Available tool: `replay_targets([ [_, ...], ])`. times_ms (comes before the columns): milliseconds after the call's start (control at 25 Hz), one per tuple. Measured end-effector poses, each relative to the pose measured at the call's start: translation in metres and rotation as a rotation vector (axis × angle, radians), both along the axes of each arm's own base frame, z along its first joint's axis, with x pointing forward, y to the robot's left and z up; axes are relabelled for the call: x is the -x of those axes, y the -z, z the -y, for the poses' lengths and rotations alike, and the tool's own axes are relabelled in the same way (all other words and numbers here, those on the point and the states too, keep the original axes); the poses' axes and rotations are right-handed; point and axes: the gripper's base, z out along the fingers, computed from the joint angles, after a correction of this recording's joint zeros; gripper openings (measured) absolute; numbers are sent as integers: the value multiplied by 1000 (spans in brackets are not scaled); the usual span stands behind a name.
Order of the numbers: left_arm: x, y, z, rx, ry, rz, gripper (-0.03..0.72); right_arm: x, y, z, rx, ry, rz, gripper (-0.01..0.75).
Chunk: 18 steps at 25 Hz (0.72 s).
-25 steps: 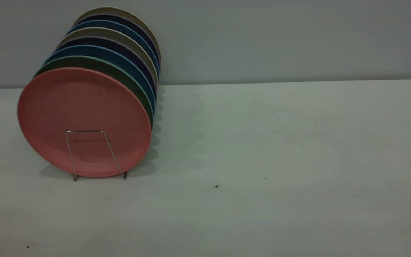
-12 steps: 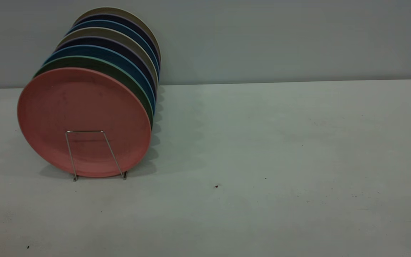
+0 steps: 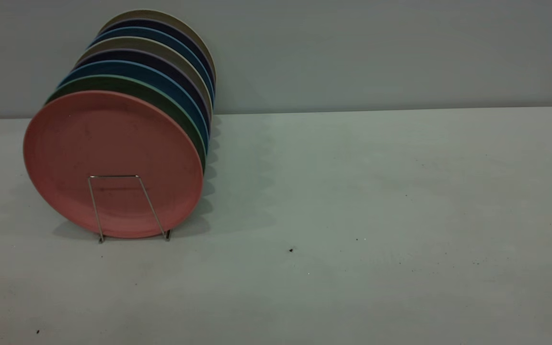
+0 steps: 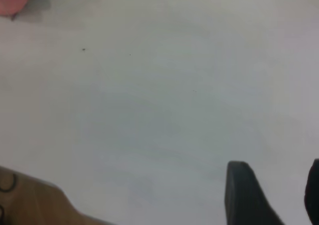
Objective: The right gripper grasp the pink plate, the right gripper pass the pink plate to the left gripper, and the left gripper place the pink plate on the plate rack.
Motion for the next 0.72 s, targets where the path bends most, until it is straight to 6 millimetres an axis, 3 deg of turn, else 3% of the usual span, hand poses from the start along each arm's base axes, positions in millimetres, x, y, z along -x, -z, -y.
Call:
replay_targets([
  [360, 0, 0, 0, 0, 0, 0, 501, -2, 2, 13, -32, 184, -24, 312],
  [720, 0, 0, 0, 0, 0, 0, 501, -2, 2, 14, -31, 204, -24, 312],
])
